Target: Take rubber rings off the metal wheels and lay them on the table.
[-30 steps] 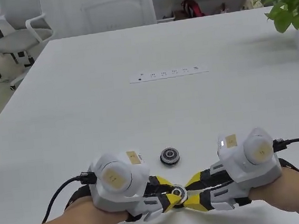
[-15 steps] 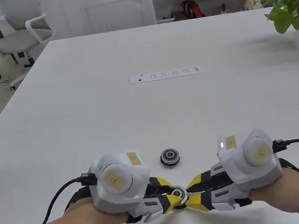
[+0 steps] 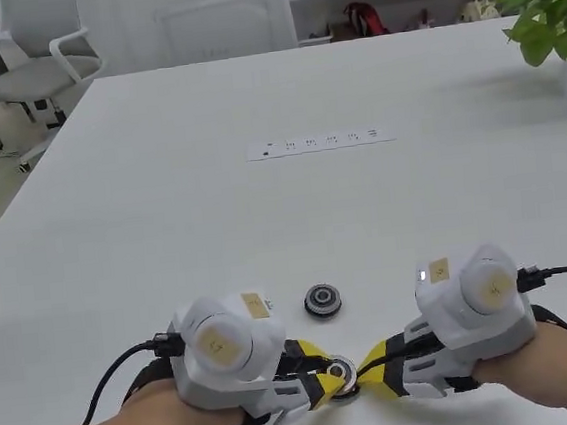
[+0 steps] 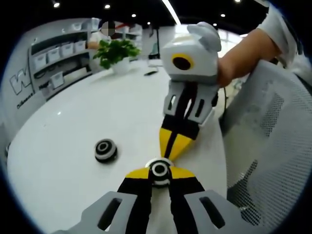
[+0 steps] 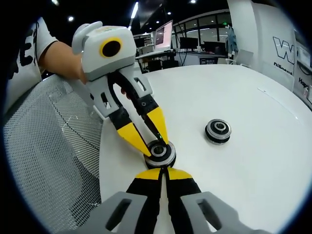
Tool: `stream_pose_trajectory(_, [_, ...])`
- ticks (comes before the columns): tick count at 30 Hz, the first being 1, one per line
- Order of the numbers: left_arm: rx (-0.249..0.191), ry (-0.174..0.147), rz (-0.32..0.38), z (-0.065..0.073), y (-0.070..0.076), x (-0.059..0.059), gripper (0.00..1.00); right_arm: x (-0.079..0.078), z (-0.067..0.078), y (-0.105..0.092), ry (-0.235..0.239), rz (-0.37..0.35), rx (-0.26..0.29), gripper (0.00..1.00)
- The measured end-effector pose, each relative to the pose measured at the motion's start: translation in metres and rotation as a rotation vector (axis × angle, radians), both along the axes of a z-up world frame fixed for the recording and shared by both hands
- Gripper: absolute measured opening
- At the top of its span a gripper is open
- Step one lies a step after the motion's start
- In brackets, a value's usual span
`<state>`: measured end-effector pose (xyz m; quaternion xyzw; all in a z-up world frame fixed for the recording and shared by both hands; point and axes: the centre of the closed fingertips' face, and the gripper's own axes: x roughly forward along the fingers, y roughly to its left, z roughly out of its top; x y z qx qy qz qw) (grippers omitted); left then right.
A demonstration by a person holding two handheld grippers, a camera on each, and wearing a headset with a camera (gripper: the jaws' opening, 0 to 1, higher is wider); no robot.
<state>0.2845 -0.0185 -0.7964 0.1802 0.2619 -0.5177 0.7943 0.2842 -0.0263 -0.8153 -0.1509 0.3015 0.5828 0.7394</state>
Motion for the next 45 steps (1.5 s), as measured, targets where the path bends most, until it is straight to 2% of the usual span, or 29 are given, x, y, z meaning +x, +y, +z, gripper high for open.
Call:
stream_pose_trajectory(3, [0.01,-0.01,-0.007,0.0,0.0,-0.001,0.13,0.002,0.001,-0.002,0.053,-0.05,0.026,0.0])
stream_pose_trajectory(5, [0.019,-0.017,-0.013,0.0,0.0,-0.001,0.13,0.006,0.003,-0.005,0.062,-0.071,0.035,0.0])
stream_pose_trajectory(8, [0.023,-0.019,-0.011,0.0,0.0,0.0,0.12,0.009,0.009,-0.006,0.127,-0.133,0.098,0.0])
stream_pose_trajectory(10, [0.024,-0.019,-0.011,0.0,0.0,0.0,0.12,0.009,0.009,-0.007,0.131,-0.135,0.104,0.0])
stream_pose_trajectory(14, [0.023,-0.018,-0.008,0.0,0.0,0.0,0.12,0.01,0.016,-0.004,0.171,-0.168,0.157,0.0])
stream_pose_trajectory(18, [0.023,-0.018,-0.005,0.0,-0.001,0.0,0.12,0.009,0.016,-0.004,0.199,-0.184,0.18,0.0])
stream_pose_trajectory(35, [0.033,-0.017,0.003,-0.001,-0.001,0.0,0.12,0.001,0.022,0.008,0.222,-0.153,0.21,0.0])
stream_pose_trajectory(37, [0.031,-0.016,0.001,-0.001,-0.001,0.001,0.12,-0.001,0.025,0.013,0.231,-0.138,0.224,0.0])
stream_pose_trajectory(38, [0.028,-0.016,0.001,-0.001,-0.001,0.001,0.12,-0.007,0.033,0.021,0.246,-0.099,0.276,0.0])
stream_pose_trajectory(39, [0.032,-0.009,0.007,-0.002,-0.001,0.0,0.12,-0.004,0.039,0.023,0.25,-0.12,0.3,0.0])
stream_pose_trajectory(40, [0.029,-0.014,0.004,-0.001,-0.001,0.001,0.12,-0.004,0.038,0.021,0.247,-0.119,0.275,0.0])
stream_pose_trajectory(41, [0.028,-0.015,0.003,-0.001,-0.002,0.002,0.12,-0.003,0.033,0.019,0.211,-0.108,0.241,0.0])
stream_pose_trajectory(43, [0.026,-0.016,0.002,-0.001,-0.002,0.001,0.12,-0.003,0.032,0.019,0.219,-0.111,0.25,0.0])
stream_pose_trajectory(45, [0.025,-0.016,0.003,-0.001,-0.002,0.001,0.12,-0.003,0.028,0.015,0.208,-0.115,0.235,0.0])
